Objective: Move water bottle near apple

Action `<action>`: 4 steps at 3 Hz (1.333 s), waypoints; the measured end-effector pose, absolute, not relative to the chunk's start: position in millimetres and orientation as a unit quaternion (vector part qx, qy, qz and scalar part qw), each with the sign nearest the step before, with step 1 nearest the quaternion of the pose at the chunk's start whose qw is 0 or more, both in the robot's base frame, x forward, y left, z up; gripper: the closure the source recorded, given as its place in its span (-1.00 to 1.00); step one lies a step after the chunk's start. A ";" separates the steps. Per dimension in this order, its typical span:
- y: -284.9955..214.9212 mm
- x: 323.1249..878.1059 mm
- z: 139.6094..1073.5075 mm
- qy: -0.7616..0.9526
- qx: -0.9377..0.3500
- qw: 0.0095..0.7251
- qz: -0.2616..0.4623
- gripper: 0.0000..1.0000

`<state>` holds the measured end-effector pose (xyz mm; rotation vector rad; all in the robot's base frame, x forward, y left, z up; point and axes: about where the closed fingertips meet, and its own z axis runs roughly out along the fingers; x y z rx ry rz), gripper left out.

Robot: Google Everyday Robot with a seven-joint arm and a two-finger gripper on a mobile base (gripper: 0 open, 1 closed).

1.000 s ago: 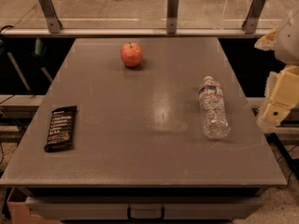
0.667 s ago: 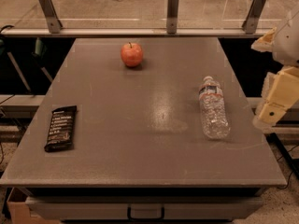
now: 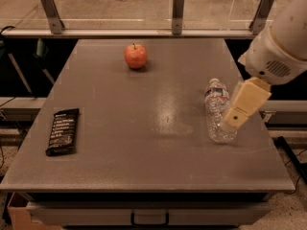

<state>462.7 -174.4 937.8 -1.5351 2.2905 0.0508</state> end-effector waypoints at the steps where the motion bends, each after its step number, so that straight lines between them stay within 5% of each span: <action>1: -175.7 481.0 924.2 0.855 -0.483 0.188 0.000 -1.00; 4: -191.9 504.9 851.3 0.958 -0.259 0.124 0.023 -1.00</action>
Offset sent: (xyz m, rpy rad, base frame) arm 0.0491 -0.0181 -0.0700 0.0130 0.1269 -0.7229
